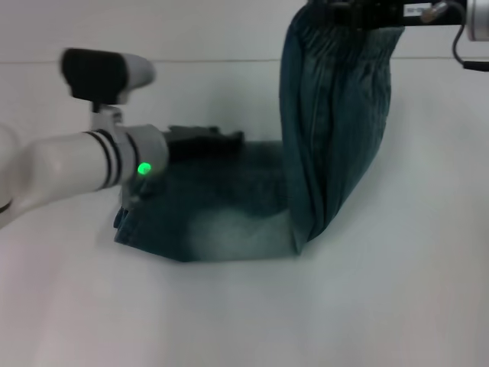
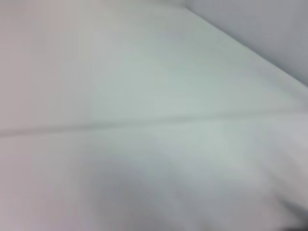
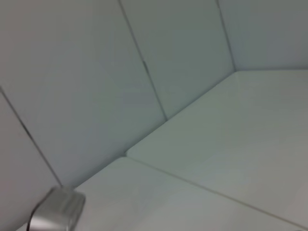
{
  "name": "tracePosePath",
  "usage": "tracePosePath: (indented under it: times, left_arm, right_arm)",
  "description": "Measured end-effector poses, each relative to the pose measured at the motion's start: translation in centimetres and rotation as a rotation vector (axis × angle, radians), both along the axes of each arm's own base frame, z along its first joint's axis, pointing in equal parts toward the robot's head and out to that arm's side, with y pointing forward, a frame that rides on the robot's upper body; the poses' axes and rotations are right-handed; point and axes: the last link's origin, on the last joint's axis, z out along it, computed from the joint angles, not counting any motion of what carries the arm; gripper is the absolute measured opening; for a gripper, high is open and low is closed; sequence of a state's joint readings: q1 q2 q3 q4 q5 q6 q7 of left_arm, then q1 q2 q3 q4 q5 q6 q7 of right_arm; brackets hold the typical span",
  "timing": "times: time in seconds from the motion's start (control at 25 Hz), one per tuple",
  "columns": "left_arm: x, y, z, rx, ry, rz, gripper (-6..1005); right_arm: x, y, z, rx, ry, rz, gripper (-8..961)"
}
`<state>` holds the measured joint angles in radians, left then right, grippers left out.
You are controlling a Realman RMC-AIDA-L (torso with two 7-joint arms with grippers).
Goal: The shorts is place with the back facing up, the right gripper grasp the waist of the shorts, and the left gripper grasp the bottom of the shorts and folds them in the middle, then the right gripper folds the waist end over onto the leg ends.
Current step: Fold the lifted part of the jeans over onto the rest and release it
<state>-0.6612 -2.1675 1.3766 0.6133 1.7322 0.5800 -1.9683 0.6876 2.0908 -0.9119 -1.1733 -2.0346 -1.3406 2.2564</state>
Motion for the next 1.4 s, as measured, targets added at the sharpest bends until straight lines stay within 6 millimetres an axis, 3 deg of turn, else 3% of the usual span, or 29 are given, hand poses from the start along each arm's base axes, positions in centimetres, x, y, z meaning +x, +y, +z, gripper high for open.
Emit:
tracePosePath:
  times: [0.4, 0.52, 0.96, 1.4]
  left_arm:
    - [-5.4, 1.6, 8.0, 0.419, 0.039, 0.169, 684]
    - [-5.9, 1.6, 8.7, 0.441, 0.035, 0.184, 774]
    - [-6.7, 2.1, 12.0, 0.560, 0.056, 0.204, 777]
    - [-6.4, 2.6, 12.7, 0.597, 0.075, 0.199, 775]
  right_arm:
    - [-2.2, 1.0, -4.2, -0.087, -0.055, 0.038, 57]
    - [-3.1, 1.4, -5.8, -0.117, -0.082, 0.050, 59]
    - [-7.1, 2.3, -10.7, -0.181, -0.194, 0.132, 64]
    - [-9.4, 0.9, -14.9, -0.271, -0.292, 0.213, 69]
